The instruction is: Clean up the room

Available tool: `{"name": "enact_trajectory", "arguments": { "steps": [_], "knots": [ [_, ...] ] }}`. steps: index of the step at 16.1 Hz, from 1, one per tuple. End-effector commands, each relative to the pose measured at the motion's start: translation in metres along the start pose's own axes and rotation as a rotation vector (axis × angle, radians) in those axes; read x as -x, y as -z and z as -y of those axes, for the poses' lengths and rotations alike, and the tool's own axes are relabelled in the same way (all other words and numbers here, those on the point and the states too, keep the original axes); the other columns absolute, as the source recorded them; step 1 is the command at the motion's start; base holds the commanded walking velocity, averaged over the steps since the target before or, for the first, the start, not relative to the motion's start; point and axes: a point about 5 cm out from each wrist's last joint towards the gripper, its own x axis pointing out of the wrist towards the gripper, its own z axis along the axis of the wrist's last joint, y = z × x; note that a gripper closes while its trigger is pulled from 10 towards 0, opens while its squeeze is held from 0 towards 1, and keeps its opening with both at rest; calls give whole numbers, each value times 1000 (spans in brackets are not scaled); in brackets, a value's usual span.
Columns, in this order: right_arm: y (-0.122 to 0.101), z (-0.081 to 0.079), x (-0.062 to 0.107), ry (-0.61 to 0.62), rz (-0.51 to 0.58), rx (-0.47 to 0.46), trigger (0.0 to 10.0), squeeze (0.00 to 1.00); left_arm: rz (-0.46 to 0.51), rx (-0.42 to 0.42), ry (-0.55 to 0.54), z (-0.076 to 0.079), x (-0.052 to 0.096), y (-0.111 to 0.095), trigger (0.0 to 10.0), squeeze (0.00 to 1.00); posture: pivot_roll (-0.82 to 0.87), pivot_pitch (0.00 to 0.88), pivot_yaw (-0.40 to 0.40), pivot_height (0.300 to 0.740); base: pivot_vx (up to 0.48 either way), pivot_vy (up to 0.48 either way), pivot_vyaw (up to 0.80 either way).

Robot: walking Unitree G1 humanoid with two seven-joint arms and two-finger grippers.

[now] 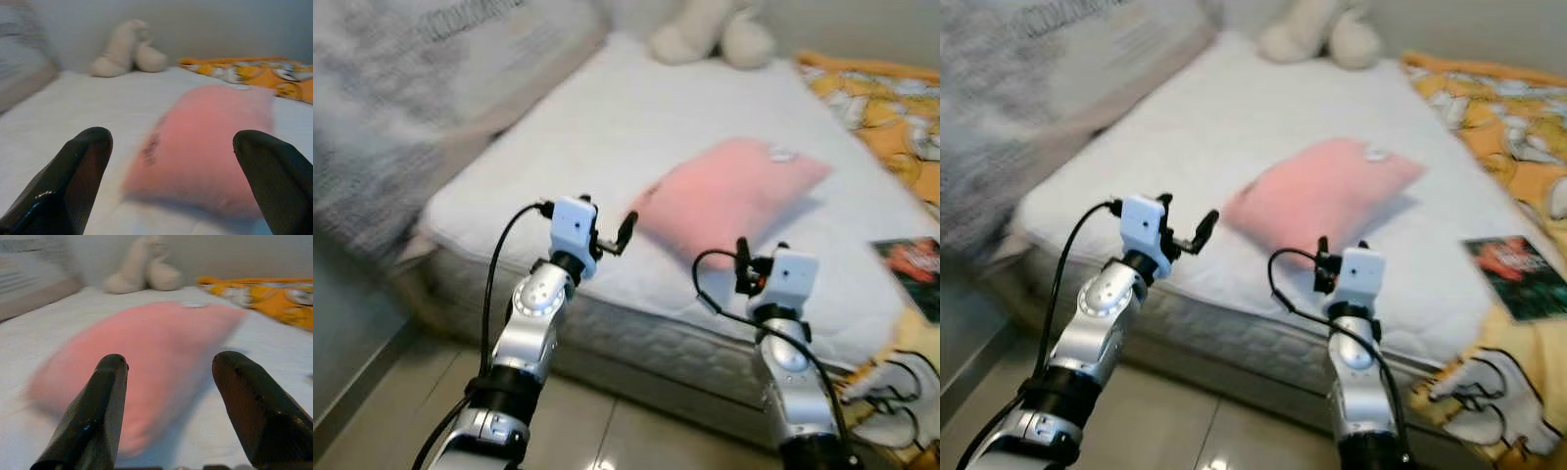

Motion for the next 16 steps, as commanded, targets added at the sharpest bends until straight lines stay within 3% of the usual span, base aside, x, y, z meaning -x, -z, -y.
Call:
{"name": "enact_trajectory", "arguments": {
  "steps": [1, 3, 6, 9, 16],
  "knots": [
    [2, 16, 2, 46, -6, 14, 10000, 0, -35, 62, 2, 10, -6, 2, 10000, 0, -4, 0, 9, 740, 0, 0, 0],
    [-1, 18, 4, 56, 24, 5, 10000, 0, -116, 158, -134, -8, -4, 15, 10000, 0, -8, 0, 8, 740, 0, 0, 0],
    [-1, 28, 6, 104, 27, -97, 10000, 0, -162, 203, -240, -27, 3, 25, 10000, 0, -9, 0, 4, 740, 0, 0, 0],
    [2, 32, 6, 100, 8, -92, 10000, 0, -157, 155, -255, -26, 7, 25, 10000, 0, -3, 0, -2, 740, 0, 0, 0],
    [-3, 23, 1, 47, 23, -63, 10000, 0, -83, -6, -165, -15, -5, 7, 10000, 0, -3, 0, -1, 740, 0, 0, 0]
  ]
}}
